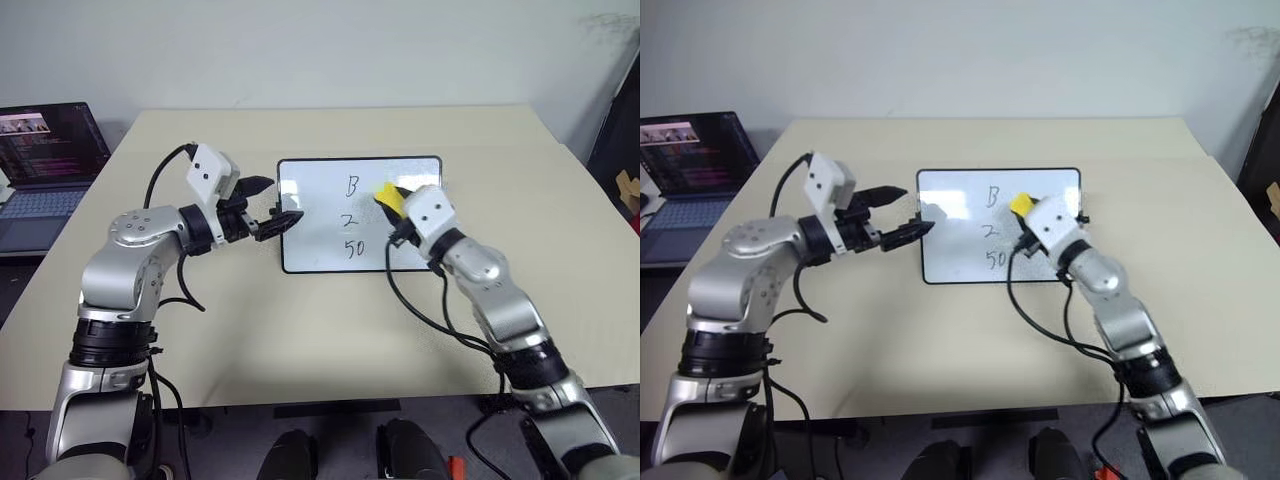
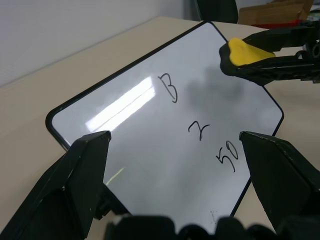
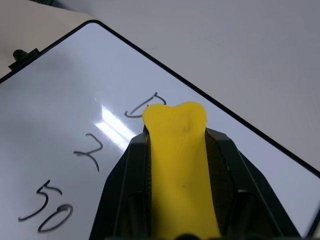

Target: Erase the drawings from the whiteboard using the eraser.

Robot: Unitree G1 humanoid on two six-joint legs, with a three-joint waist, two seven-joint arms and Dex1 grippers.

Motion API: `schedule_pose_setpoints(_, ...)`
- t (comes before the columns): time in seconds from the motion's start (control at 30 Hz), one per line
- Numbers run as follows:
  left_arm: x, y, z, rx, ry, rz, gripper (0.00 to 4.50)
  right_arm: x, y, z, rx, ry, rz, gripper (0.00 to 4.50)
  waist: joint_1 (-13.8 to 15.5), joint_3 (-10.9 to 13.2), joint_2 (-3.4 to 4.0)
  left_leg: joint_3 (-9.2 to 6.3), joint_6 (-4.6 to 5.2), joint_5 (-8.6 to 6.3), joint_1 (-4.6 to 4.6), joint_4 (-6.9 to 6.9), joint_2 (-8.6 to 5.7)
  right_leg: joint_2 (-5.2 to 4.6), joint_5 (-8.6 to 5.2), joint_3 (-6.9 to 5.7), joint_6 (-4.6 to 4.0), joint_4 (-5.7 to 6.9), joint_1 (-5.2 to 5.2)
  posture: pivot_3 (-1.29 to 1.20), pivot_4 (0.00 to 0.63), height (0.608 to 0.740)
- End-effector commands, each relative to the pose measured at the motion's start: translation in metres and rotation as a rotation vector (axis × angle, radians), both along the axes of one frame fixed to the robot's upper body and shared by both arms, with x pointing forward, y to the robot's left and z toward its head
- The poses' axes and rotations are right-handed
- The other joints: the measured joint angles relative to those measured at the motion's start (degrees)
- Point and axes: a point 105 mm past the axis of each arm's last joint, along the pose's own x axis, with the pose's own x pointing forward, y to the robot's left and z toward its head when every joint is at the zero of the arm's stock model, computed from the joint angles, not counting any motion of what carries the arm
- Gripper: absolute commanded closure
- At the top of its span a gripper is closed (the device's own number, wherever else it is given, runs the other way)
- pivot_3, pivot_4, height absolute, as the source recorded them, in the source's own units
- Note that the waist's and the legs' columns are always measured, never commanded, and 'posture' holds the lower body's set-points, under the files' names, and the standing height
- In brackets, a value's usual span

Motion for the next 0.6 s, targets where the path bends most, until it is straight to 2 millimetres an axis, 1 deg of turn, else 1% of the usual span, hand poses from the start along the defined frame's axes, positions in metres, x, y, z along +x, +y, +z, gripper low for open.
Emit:
schedule_pose_setpoints(0.03,0.000,0.010,0.010,0.013,-0.045,0.041,0.00,0.012,0.014,0.014,-0.010,-0.054,0.031,3.36,-0.1,0.0,0.00,0.02,-0.01,0.01,-0.01,0.00,0.00,0.00,0.00,0.01,0.00,0.00,-0.02,0.00,0.150,0.740)
schedule_pose_setpoints(0.1,-0.002,0.010,0.007,0.026,-0.039,0.035,0.00,0.020,0.016,0.016,-0.016,-0.052,0.031,3.36,-0.1,0.0,0.00,0.02,-0.04,0.02,-0.03,-0.01,0.00,-0.04,0.00,0.00,0.00,-0.01,-0.03,0.00,0.150,0.740)
schedule_pose_setpoints(0.27,-0.005,0.010,0.004,0.031,-0.029,0.026,0.00,0.036,0.014,0.022,-0.018,-0.050,0.006,3.36,-0.1,0.0,0.00,0.01,-0.05,0.03,-0.06,-0.01,-0.01,-0.20,0.00,-0.02,-0.01,-0.03,-0.06,0.00,0.150,0.740)
schedule_pose_setpoints(0.43,0.000,0.011,0.011,0.014,-0.067,0.048,0.00,0.048,0.018,0.025,0.001,-0.043,-0.023,3.36,-0.1,0.0,0.00,0.02,-0.05,0.02,-0.07,-0.01,0.00,-0.20,0.00,-0.01,-0.01,0.00,-0.08,0.00,0.150,0.740)
schedule_pose_setpoints(0.53,0.003,0.011,0.013,0.005,-0.067,0.054,0.00,0.052,0.026,0.017,-0.035,-0.017,-0.014,3.36,-0.2,0.0,0.00,0.02,-0.05,0.03,-0.07,-0.02,0.00,-0.20,0.01,-0.01,-0.01,0.01,-0.09,0.00,0.150,0.740)
schedule_pose_setpoints(0.6,0.004,0.010,0.013,0.003,-0.068,0.056,0.00,0.051,0.031,0.008,-0.081,0.001,0.007,3.36,-0.2,0.0,0.00,0.03,-0.05,0.03,-0.06,-0.01,0.00,-0.20,0.01,0.00,-0.01,0.02,-0.09,0.00,0.150,0.740)
